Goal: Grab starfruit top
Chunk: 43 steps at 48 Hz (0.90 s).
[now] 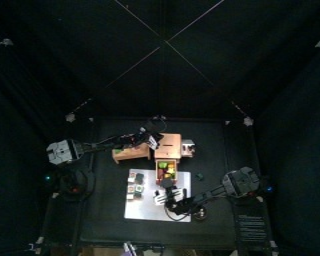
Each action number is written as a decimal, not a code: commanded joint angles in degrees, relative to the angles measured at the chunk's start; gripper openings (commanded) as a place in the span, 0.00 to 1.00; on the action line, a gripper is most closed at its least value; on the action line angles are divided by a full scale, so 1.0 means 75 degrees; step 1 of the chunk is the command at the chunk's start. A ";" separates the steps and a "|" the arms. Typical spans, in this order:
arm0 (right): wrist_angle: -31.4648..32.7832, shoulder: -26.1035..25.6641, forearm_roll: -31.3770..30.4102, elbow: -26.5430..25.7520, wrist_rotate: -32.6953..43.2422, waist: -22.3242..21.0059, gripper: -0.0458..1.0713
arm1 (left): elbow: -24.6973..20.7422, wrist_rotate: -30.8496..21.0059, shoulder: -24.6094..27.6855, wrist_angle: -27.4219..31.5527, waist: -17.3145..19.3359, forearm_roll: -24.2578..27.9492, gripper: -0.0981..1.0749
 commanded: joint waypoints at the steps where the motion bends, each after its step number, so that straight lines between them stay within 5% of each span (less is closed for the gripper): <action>1: 0.0012 -0.0703 -0.0234 -0.0023 -0.0012 0.0270 0.94 | -0.0070 0.0012 -0.0375 -0.0234 0.0023 0.0117 0.44; 21: -0.0023 -0.2813 -0.1500 0.1535 -0.0035 0.0375 0.94 | 0.0902 0.0012 -0.1453 -0.1137 -0.0445 0.0680 0.44; 33: -0.1348 -0.3621 -0.1594 0.2531 -0.0234 -0.0738 0.94 | 0.2344 0.0000 -0.2145 -0.1969 -0.0715 0.1102 0.44; 43: -0.2848 -0.3738 -0.0937 0.2602 -0.1875 -0.2051 0.94 | 0.3305 0.0000 -0.2613 -0.2484 -0.0938 0.1219 0.44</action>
